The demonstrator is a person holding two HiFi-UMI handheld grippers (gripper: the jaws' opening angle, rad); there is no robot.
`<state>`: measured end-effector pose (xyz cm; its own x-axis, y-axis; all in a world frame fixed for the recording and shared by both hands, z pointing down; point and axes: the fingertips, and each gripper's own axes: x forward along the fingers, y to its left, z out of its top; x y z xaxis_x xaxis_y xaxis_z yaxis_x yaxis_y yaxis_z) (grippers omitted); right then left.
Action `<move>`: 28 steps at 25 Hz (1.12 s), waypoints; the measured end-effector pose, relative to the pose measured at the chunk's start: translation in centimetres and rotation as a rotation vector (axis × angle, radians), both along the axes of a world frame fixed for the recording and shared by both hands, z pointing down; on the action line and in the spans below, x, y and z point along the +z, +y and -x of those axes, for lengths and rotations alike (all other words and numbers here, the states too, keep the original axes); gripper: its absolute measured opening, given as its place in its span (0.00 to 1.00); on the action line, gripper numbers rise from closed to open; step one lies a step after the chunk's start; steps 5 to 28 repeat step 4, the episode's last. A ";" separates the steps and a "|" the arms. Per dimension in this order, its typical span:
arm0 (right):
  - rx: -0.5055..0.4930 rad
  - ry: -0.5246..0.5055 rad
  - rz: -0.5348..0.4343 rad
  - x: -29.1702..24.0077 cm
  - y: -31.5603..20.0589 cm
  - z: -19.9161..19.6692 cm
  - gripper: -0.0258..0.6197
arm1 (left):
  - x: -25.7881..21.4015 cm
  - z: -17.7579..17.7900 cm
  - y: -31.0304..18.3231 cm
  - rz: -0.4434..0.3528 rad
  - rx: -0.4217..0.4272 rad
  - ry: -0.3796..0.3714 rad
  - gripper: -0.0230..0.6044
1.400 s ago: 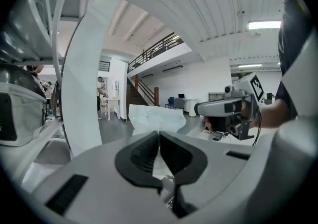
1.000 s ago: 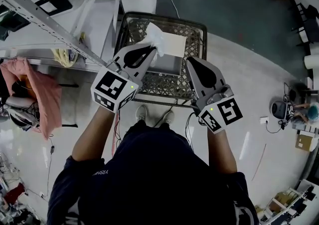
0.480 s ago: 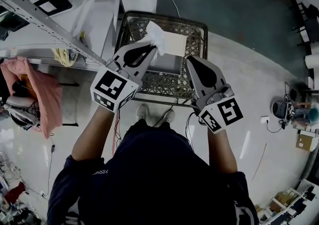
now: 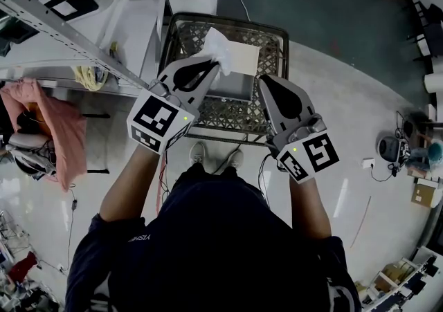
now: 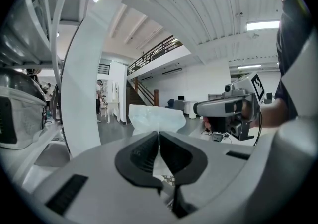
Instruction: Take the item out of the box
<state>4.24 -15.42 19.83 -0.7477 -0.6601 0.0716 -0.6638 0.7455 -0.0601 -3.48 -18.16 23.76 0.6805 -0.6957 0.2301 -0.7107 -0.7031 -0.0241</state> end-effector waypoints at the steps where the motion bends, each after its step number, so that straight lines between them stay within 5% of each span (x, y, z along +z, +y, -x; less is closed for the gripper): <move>1: -0.001 0.001 0.000 0.0 0.0 0.0 0.08 | 0.1 0.0 0.0 0.000 0.001 -0.002 0.06; 28: -0.001 0.002 0.001 0.2 -0.1 0.1 0.08 | 0.3 -0.1 -0.1 0.001 0.004 -0.006 0.06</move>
